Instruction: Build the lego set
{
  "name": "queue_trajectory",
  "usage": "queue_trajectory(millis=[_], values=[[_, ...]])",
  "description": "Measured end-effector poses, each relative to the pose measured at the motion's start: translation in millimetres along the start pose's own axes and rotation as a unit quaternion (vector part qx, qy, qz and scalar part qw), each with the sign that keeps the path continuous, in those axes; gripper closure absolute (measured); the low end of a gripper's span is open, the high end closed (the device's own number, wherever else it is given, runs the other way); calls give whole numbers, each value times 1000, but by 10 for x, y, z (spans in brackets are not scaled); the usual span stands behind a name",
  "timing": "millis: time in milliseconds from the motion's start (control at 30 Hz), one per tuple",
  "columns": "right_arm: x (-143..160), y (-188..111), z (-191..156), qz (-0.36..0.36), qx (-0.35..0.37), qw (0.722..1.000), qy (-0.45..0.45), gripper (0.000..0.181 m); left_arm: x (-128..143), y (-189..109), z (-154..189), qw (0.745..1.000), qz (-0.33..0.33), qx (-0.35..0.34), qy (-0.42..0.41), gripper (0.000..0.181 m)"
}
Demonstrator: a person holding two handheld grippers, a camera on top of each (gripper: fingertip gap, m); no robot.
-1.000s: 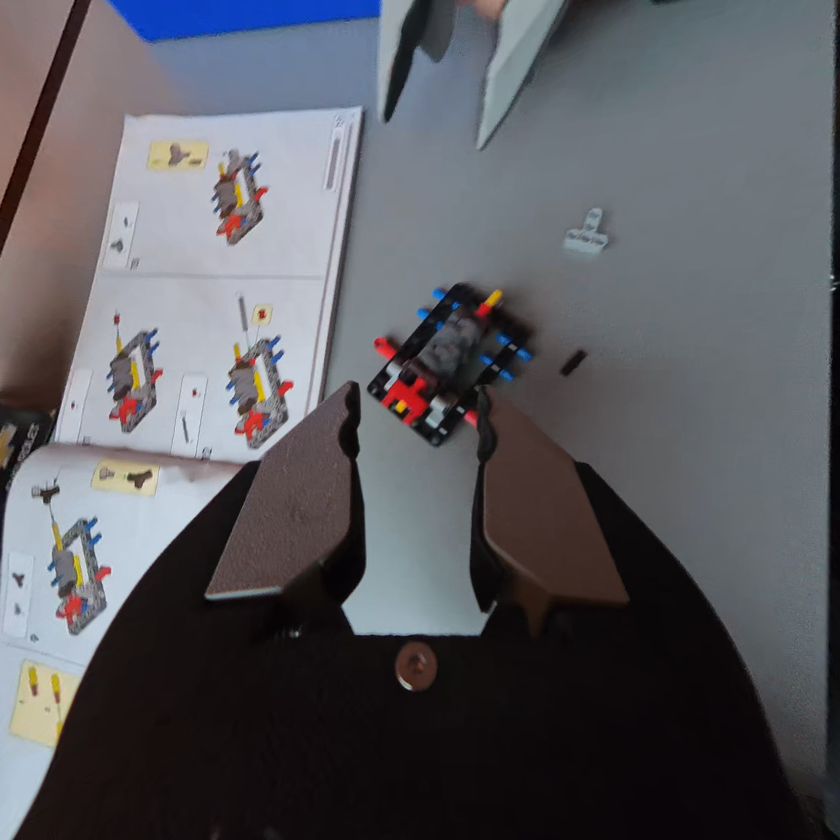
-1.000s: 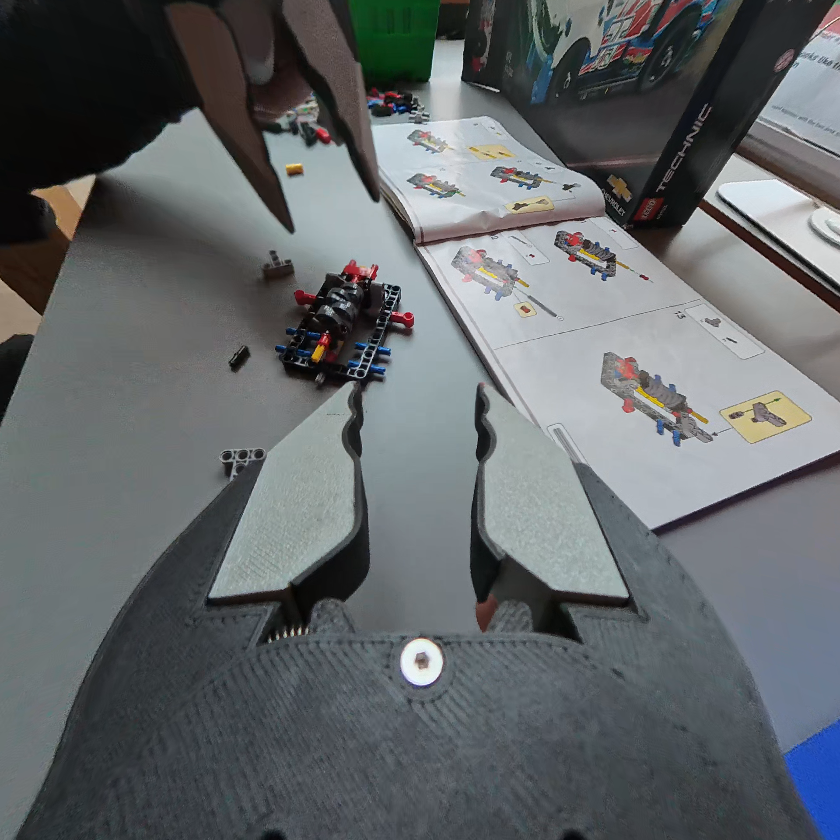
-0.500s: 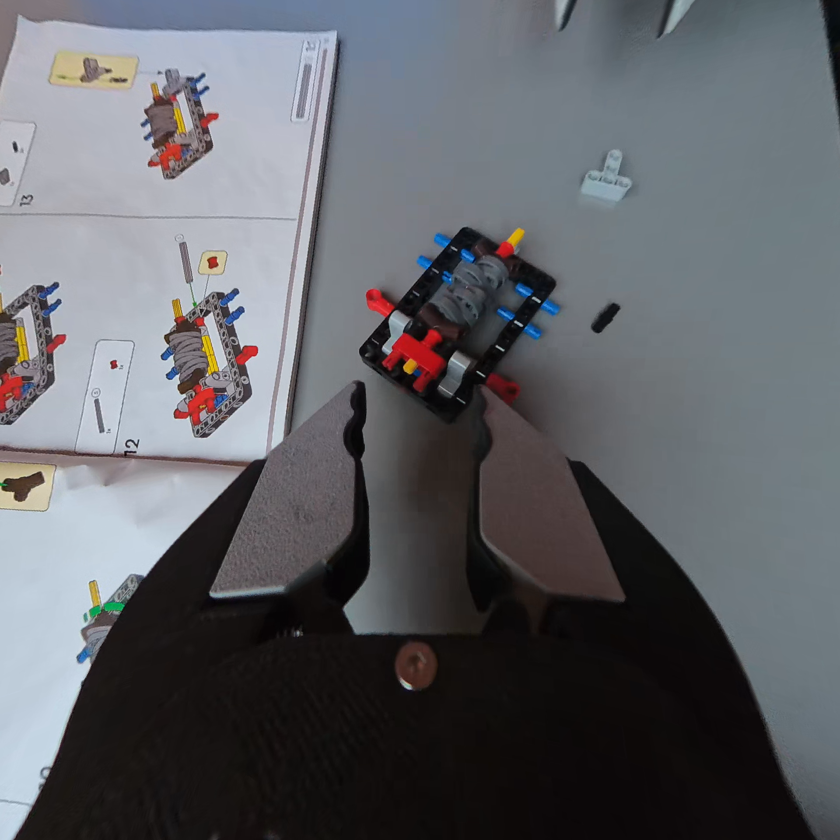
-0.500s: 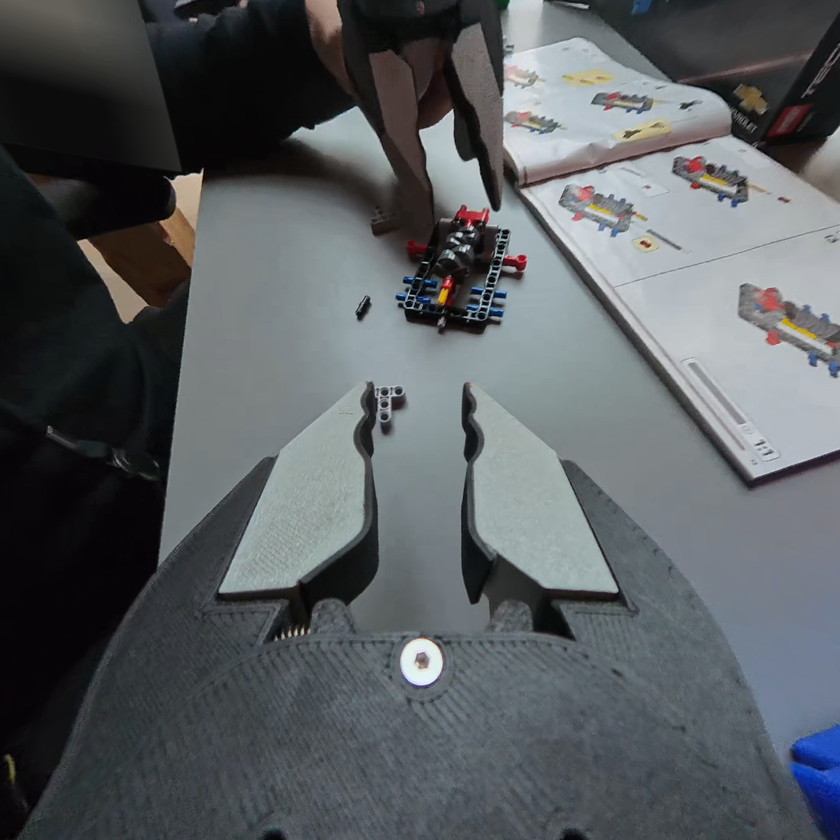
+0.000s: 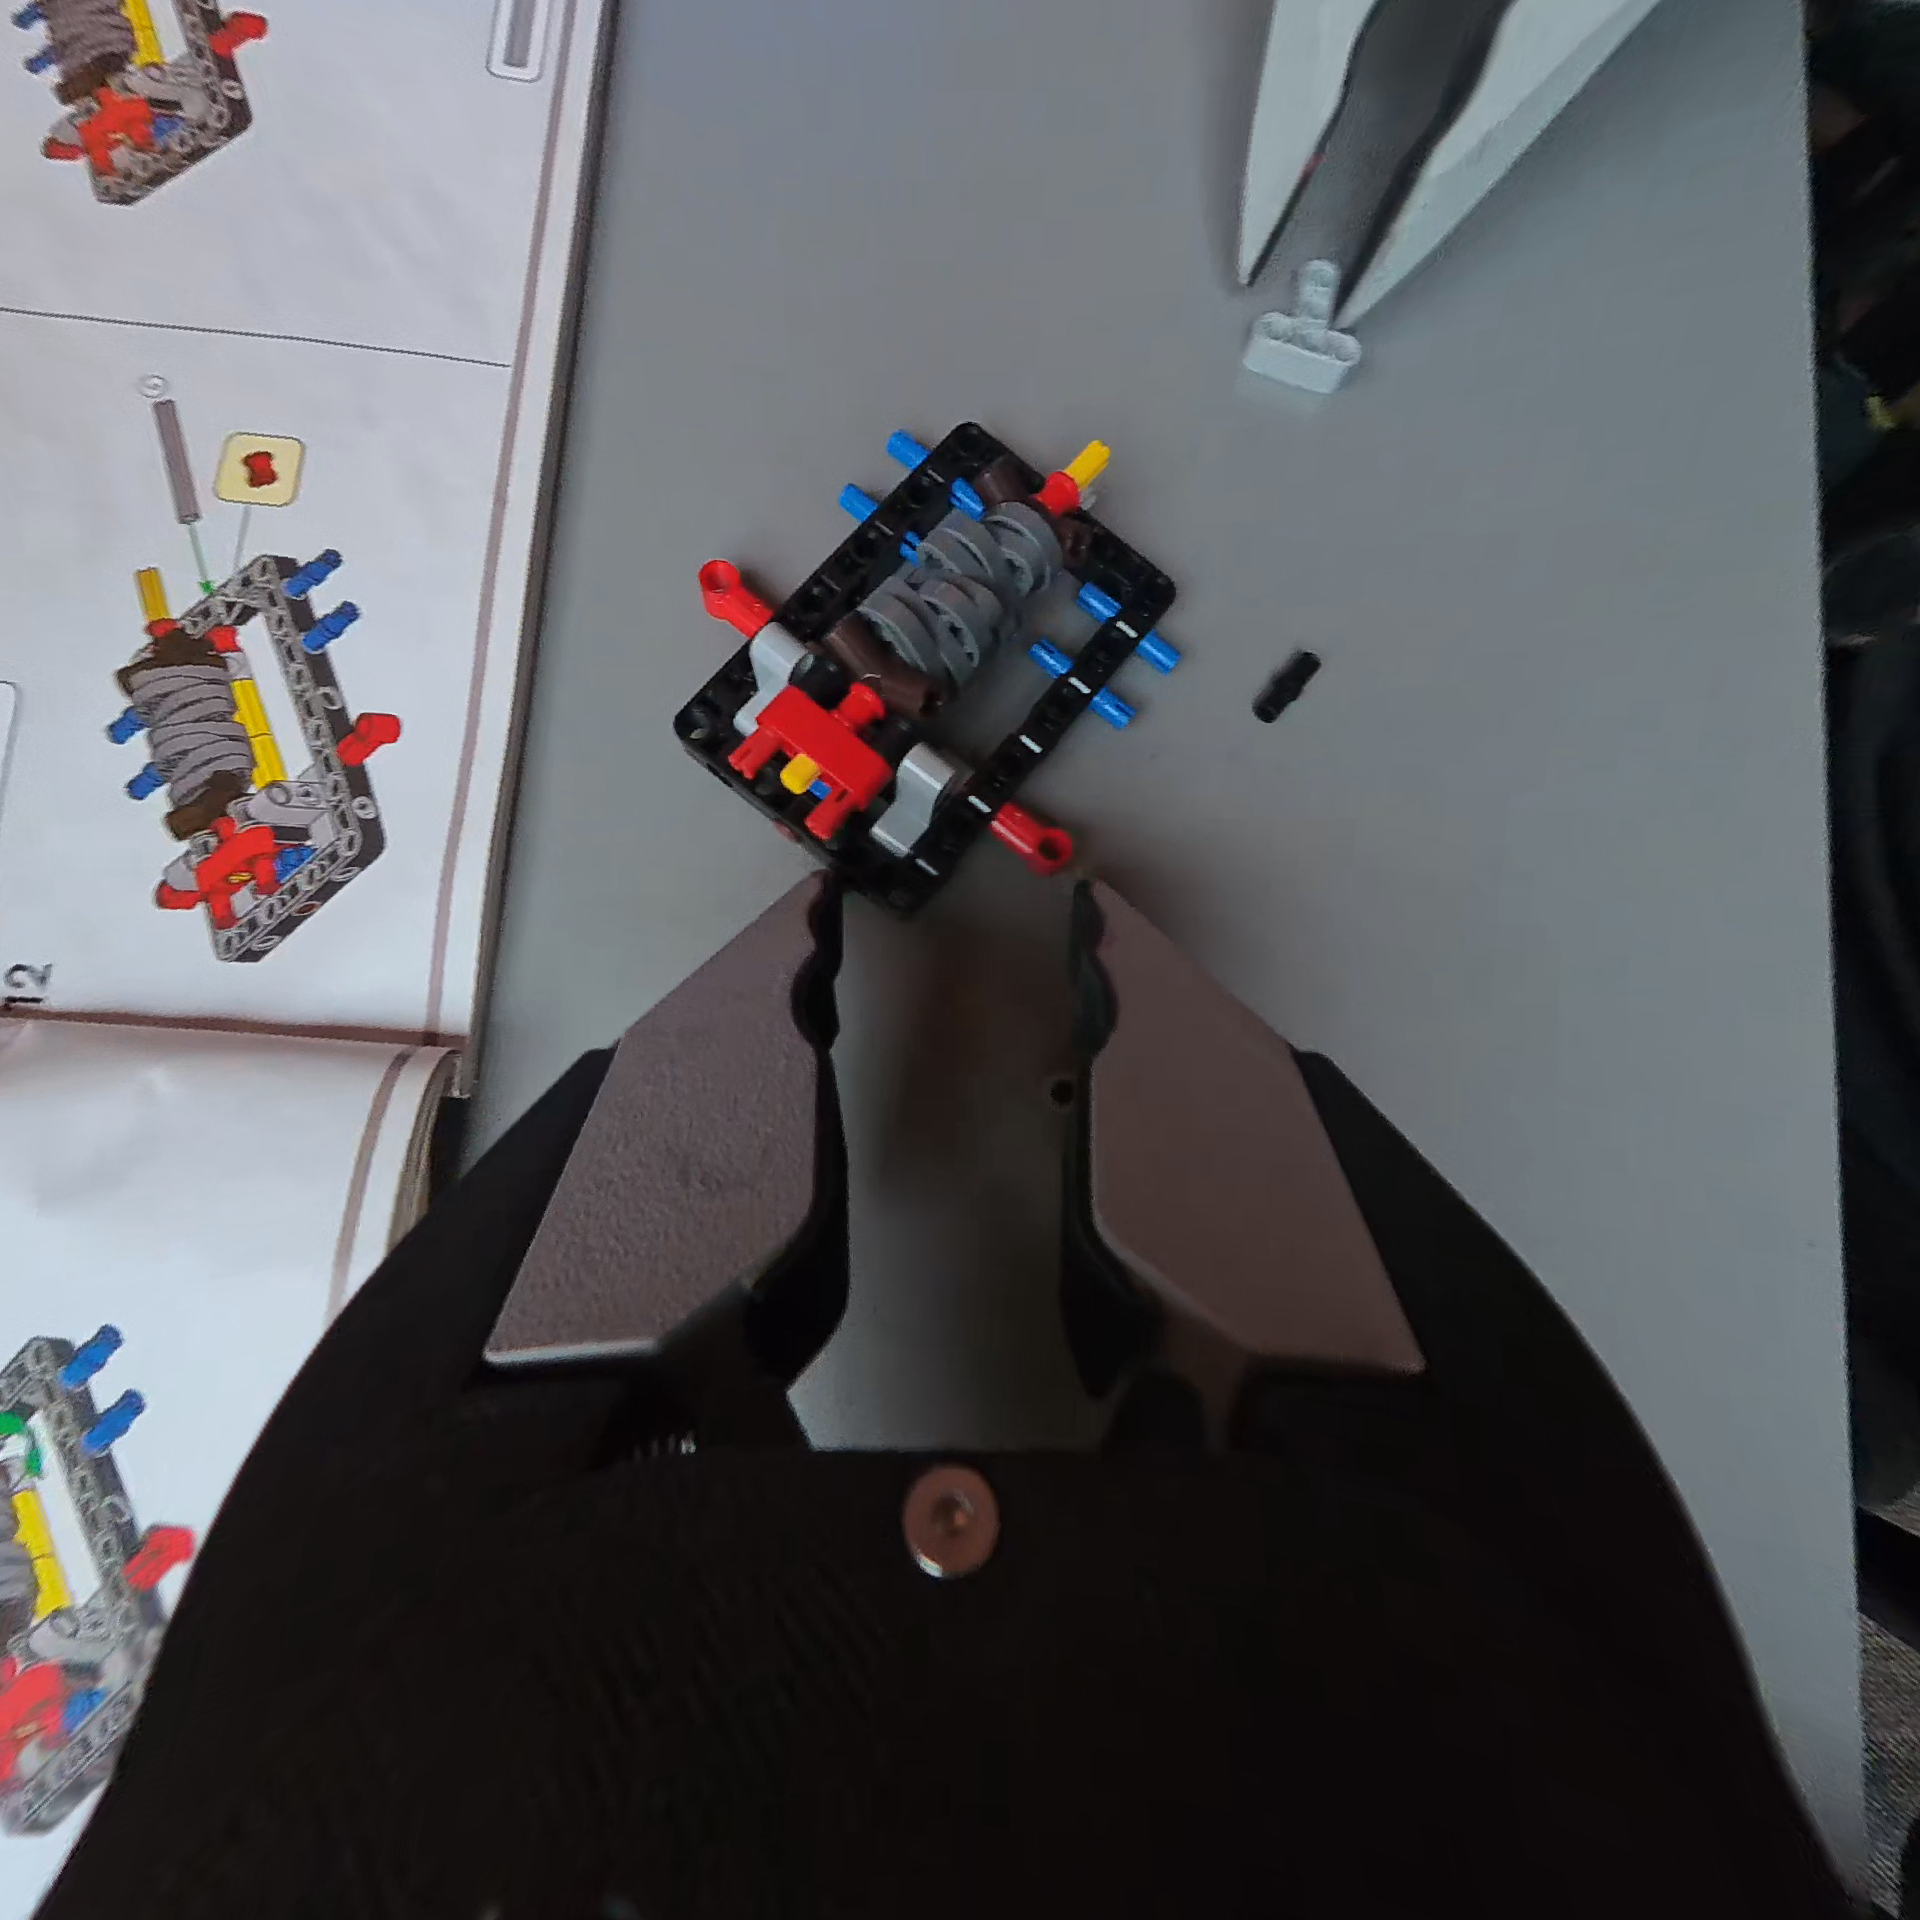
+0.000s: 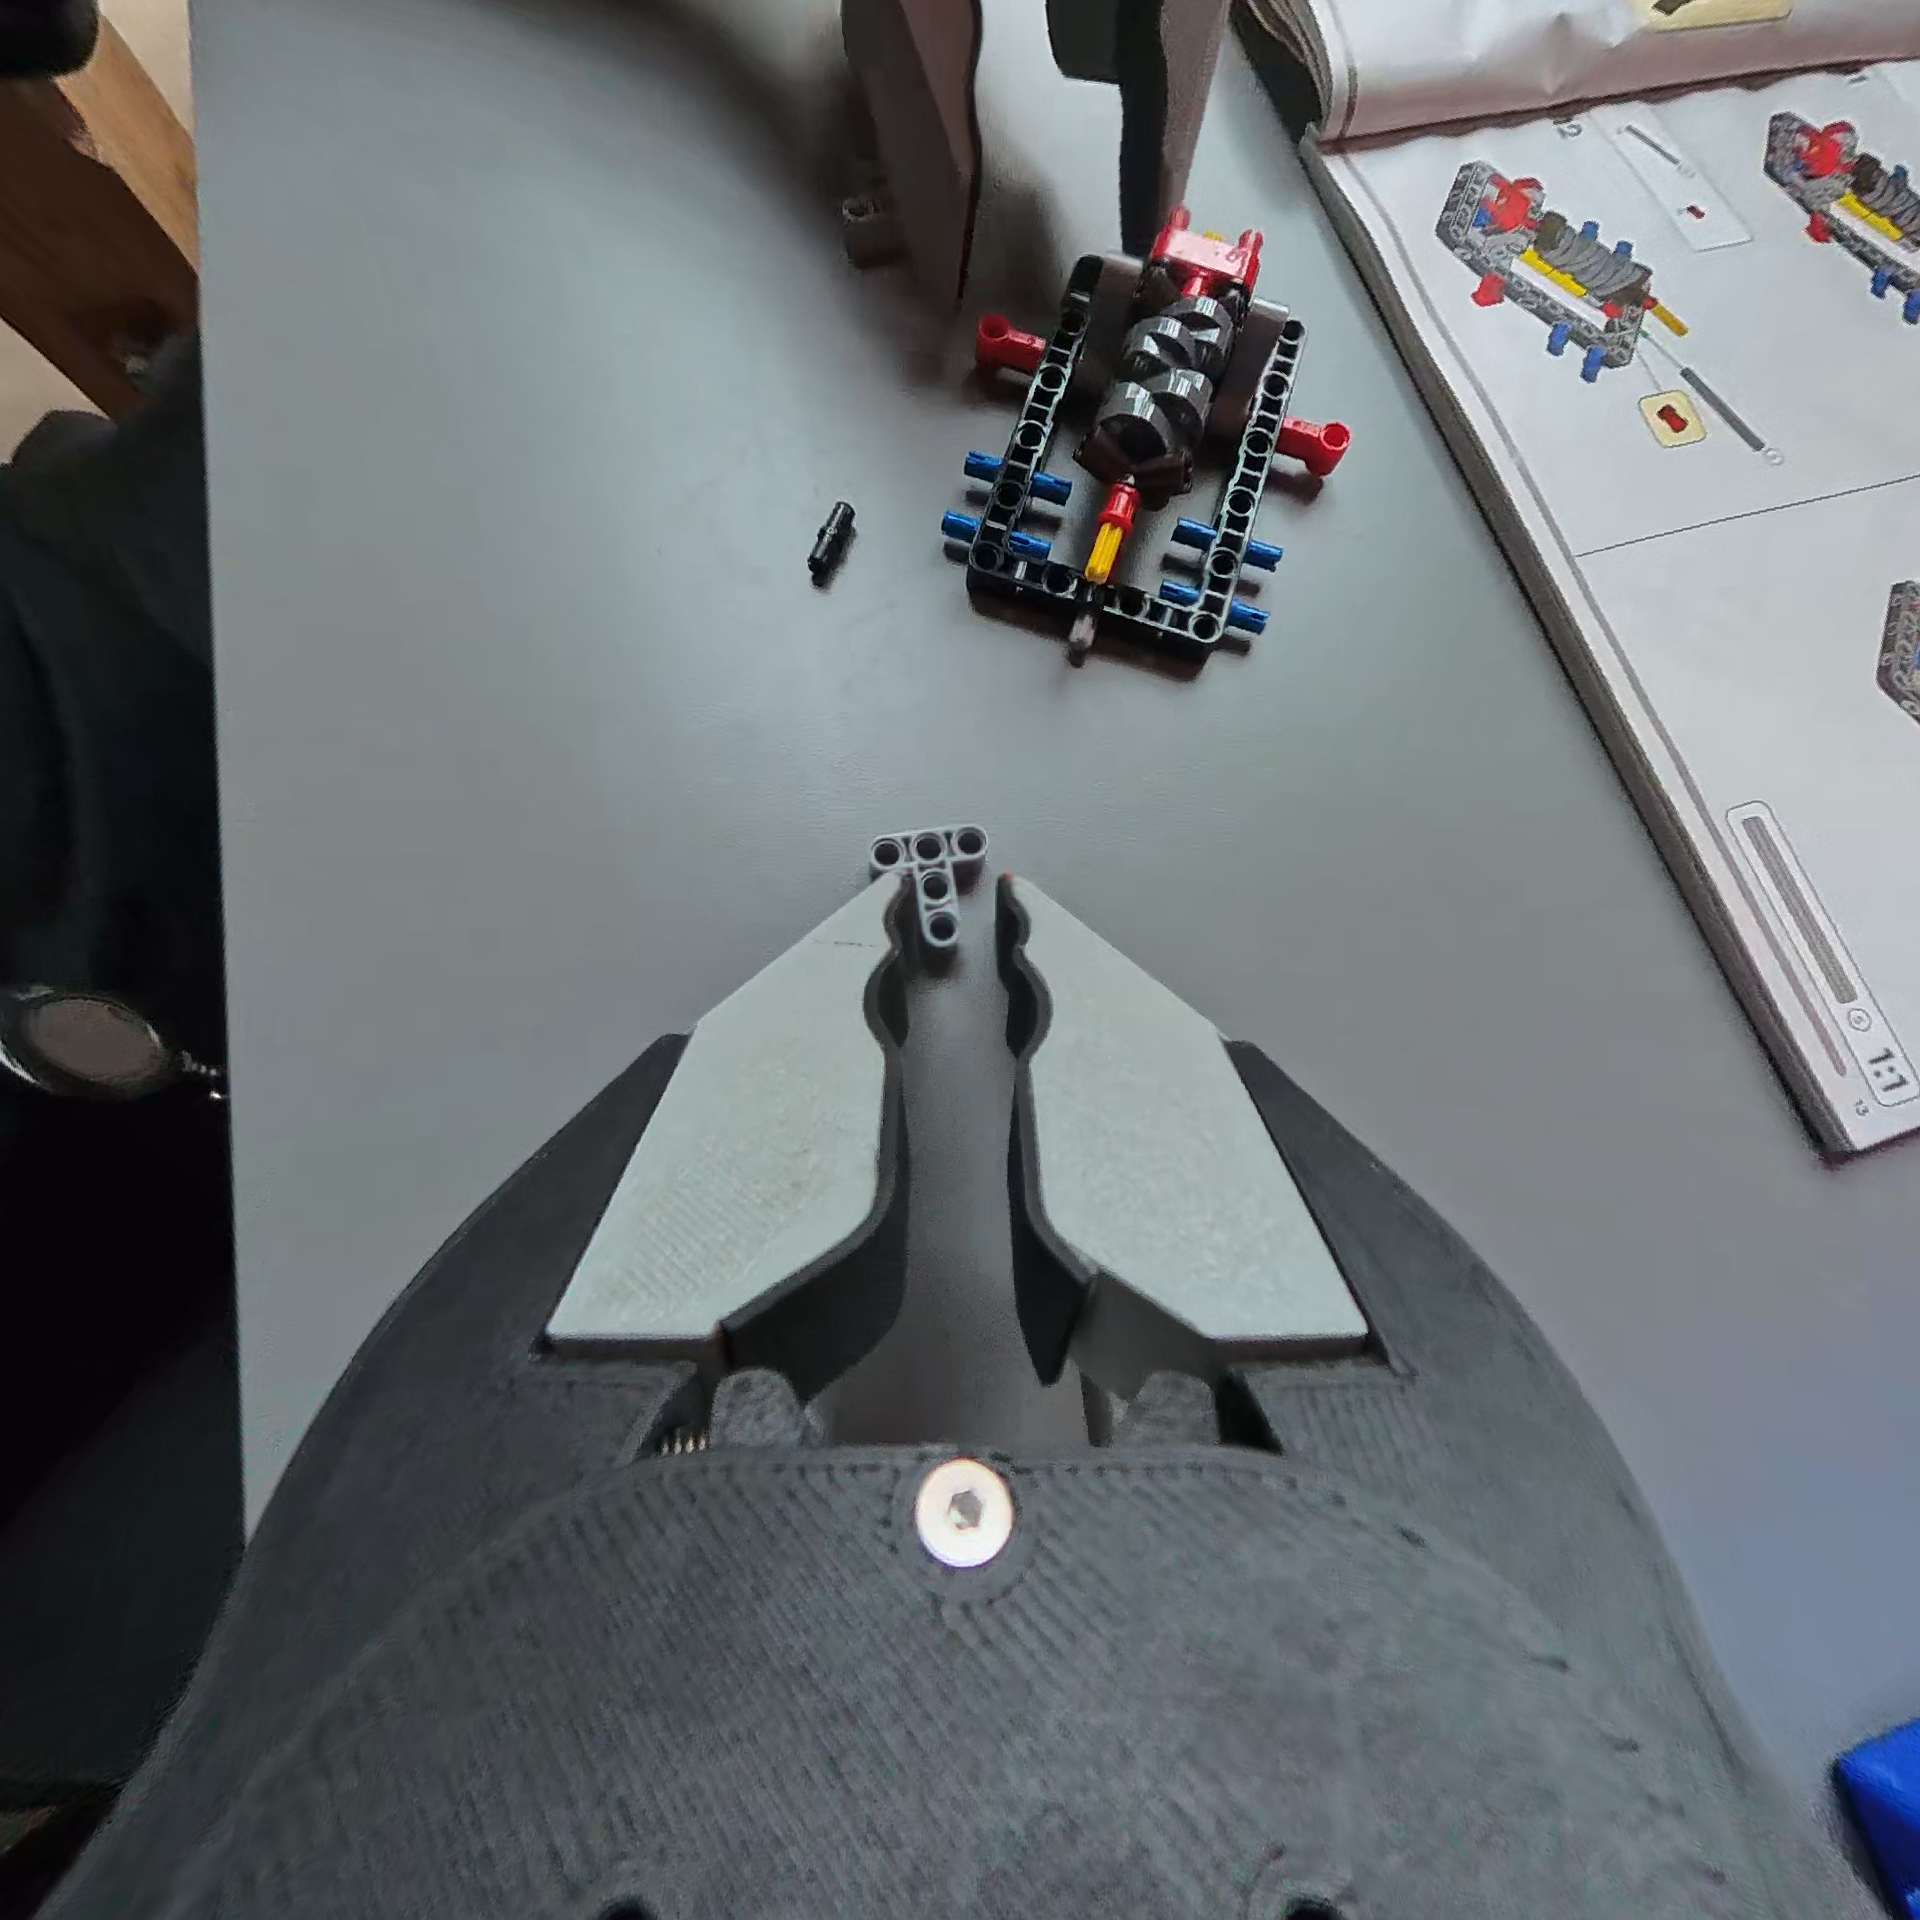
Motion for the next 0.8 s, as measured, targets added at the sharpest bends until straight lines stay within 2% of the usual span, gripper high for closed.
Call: queue_trajectory(millis=[33, 200, 333, 500, 633, 800], values=[[15, 17, 8, -5, 2, 1000, -6, 176, -4, 3, 23, 1000, 2, 12, -3, 138], [28, 49, 123, -6, 5, 1000, -24, 177, -41, 29, 138, 997, 6, 70, -19, 140], [10, 30, 306, 10, 10, 999, -41, 177, -97, -61, 205, 994, 40, 105, -14, 144], [-7, -61, 468, 55, 16, 998, -40, 177, -143, -228, 37, 991, 106, 73, -35, 140], [6, -153, 520, 88, 5, 996, -14, 177, -154, -247, -136, 987, 143, 39, -68, 140], [36, -167, 558, 82, 1, 997, -2, 177, -183, -244, -171, 985, 159, 21, -66, 145]])
Point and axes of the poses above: each gripper's, where its closed fingertips meet, y out along the fingers, x out of its underside, z = x × y across the jaws, the point moved 8 cm from there along -y, back along the fingers, and after that the axes turned 3 degrees about -x, right-handed, at the moved point
